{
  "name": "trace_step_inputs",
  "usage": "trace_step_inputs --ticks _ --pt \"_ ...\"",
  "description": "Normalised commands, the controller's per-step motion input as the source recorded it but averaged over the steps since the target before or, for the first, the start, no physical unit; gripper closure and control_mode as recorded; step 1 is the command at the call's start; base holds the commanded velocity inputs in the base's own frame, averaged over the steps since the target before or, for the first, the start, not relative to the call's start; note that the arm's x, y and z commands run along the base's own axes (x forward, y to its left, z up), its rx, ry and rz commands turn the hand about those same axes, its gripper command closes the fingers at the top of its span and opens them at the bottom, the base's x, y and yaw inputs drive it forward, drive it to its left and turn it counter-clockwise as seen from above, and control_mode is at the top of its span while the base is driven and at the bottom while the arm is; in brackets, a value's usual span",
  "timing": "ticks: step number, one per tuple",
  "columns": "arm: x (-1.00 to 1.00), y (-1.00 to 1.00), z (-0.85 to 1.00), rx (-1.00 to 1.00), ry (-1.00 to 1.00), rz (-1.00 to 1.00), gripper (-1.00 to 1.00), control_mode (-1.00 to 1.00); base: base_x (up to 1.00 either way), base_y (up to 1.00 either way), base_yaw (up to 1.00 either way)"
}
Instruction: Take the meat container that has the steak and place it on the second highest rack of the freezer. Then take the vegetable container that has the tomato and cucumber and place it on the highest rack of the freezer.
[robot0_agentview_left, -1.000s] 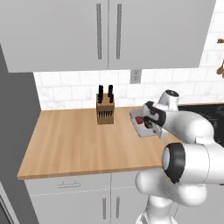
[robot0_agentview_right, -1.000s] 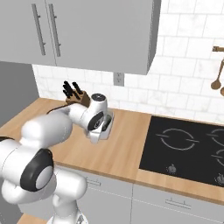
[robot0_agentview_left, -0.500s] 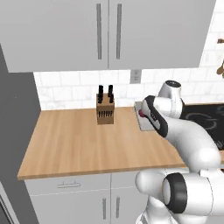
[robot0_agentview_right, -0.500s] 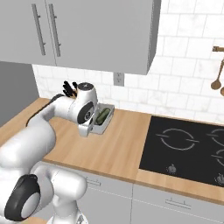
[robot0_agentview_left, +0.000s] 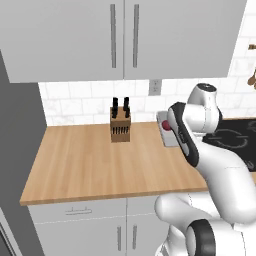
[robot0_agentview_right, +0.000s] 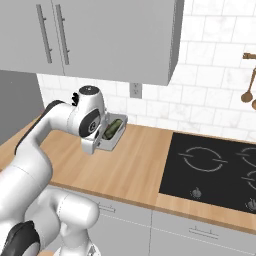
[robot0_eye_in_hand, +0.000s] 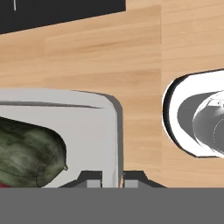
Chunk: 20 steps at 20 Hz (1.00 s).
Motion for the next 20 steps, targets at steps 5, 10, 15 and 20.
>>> trace_step_inputs --ticks 5,10,15,20 --pt "-0.55 0.0 0.24 0.0 0.0 0.0 1.0 -1.0 0.0 0.0 0.0" --pt "-0.25 0.07 0.35 0.0 0.0 0.0 1.0 -1.0 0.0 0.0 0.0" --pt "-0.2 0.43 0.18 0.0 0.0 0.0 1.0 -1.0 0.0 0.0 0.0" --pt "-0.17 0.17 0.2 0.0 0.01 0.0 1.0 -1.0 0.0 0.0 0.0"
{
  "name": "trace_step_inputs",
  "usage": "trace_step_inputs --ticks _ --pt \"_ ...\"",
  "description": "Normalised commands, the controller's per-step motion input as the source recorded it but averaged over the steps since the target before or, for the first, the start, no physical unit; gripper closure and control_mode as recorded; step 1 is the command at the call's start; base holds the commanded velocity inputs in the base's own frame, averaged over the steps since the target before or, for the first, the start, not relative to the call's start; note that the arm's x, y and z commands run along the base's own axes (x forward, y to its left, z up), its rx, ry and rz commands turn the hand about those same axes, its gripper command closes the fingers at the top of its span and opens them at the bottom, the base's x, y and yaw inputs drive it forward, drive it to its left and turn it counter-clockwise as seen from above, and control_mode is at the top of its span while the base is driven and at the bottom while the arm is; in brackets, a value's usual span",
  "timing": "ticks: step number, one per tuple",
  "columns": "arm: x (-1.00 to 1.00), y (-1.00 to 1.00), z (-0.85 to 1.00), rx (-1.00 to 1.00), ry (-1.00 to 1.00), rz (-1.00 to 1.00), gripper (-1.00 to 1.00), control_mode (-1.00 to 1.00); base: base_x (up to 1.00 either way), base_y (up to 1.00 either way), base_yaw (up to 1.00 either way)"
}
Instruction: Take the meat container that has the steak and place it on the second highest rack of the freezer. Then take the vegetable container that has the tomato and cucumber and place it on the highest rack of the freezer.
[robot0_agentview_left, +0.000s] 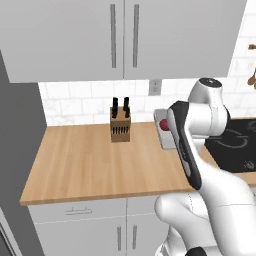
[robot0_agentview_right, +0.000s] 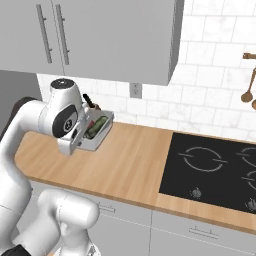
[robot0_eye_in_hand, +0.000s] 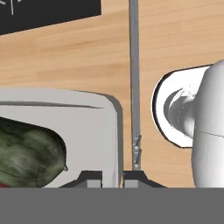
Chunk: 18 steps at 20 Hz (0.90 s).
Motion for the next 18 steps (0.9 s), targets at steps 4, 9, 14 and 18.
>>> trace_step_inputs --ticks 4,9,14,18 --pt "-0.44 0.0 0.29 0.0 0.0 0.0 1.0 -1.0 0.0 0.0 0.0" --pt "-0.33 0.0 0.18 0.0 0.0 0.0 1.0 -1.0 0.0 0.0 0.0" --pt "0.0 0.0 0.0 0.0 0.0 0.0 1.0 1.0 -0.72 0.0 0.01" --pt "0.0 0.0 0.0 0.0 0.0 0.0 1.0 1.0 -0.73 0.0 0.47"
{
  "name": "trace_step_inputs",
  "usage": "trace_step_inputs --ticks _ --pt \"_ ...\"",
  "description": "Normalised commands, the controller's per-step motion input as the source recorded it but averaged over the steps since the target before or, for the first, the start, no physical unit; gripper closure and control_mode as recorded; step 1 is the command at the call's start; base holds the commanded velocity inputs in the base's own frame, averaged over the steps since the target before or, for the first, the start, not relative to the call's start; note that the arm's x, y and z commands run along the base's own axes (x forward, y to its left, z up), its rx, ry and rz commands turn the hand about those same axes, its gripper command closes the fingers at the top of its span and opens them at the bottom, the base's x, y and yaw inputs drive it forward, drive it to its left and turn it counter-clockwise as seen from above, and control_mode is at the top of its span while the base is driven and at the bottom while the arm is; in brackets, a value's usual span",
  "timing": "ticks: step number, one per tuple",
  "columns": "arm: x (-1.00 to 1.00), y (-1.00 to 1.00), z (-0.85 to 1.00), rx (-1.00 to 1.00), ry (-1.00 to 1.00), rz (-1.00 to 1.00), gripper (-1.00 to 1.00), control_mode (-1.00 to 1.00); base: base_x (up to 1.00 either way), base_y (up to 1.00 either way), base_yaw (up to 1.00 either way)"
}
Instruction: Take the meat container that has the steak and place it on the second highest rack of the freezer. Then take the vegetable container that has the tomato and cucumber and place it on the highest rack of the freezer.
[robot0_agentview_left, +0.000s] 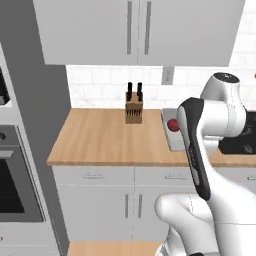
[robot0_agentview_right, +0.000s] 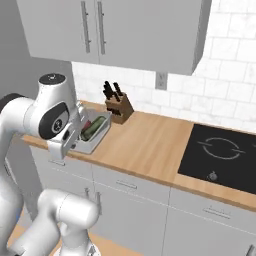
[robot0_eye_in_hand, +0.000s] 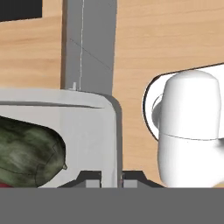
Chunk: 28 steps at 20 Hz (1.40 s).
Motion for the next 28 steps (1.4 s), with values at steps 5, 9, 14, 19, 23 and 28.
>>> trace_step_inputs --ticks 5,9,14,19,23,28 --pt "0.0 0.0 0.0 0.0 0.0 0.0 1.0 1.0 -0.21 0.0 0.97" --pt "0.0 0.0 0.0 0.0 0.0 0.0 1.0 1.0 -0.12 0.0 1.0" --pt "0.0 0.0 0.0 0.0 0.0 0.0 1.0 1.0 0.09 0.0 0.96" --pt "0.0 0.0 0.0 0.0 0.0 0.0 1.0 1.0 0.43 0.26 0.74" --pt "0.0 0.0 0.0 0.0 0.0 0.0 1.0 1.0 0.8 0.48 0.27" --pt "0.0 0.0 0.0 0.0 0.0 0.0 1.0 1.0 0.95 0.57 0.01"
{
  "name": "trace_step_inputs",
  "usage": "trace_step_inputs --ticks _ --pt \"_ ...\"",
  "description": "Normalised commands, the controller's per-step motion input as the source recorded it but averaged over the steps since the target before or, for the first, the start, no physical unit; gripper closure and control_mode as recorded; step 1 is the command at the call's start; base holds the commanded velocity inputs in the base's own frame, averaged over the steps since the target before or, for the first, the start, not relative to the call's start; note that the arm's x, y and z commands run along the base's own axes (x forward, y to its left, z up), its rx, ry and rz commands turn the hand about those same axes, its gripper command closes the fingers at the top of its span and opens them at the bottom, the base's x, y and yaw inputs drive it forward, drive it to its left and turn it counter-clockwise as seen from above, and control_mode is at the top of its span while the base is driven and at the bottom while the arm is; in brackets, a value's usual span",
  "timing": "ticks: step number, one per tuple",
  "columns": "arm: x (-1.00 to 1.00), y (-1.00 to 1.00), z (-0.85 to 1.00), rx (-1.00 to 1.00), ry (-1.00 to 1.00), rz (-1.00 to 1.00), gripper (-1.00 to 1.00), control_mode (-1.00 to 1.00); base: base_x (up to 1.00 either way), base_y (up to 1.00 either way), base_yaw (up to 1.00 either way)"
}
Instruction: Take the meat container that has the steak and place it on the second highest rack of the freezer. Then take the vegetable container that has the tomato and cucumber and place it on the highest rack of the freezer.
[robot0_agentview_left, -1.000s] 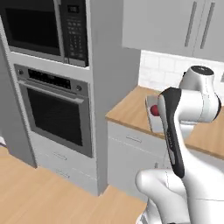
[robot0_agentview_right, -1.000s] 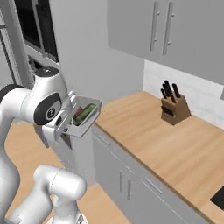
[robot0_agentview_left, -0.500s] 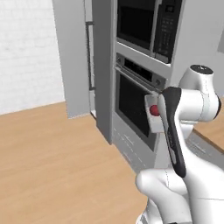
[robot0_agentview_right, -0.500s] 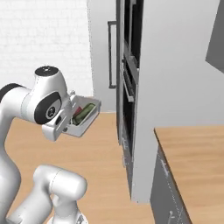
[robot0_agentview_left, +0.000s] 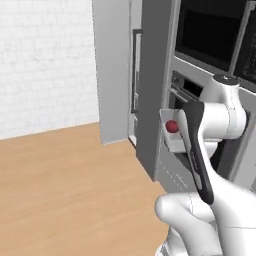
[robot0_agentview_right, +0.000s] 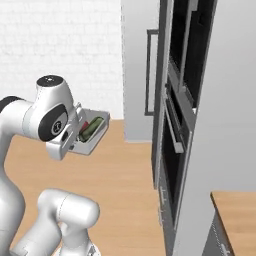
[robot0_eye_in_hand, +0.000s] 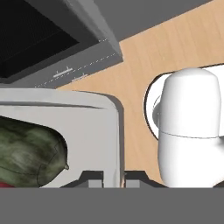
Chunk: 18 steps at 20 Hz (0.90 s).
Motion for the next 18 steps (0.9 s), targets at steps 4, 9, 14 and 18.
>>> trace_step_inputs --ticks 4,9,14,18 --pt "0.0 0.0 0.0 0.0 0.0 0.0 1.0 1.0 0.99 0.51 0.0" --pt "0.0 0.0 0.0 0.0 0.0 0.0 1.0 1.0 0.93 0.37 0.0" --pt "0.0 0.0 0.0 0.0 0.0 0.0 1.0 1.0 0.81 0.33 -0.1" --pt "0.0 0.0 0.0 0.0 0.0 0.0 1.0 1.0 0.72 0.31 -0.22"
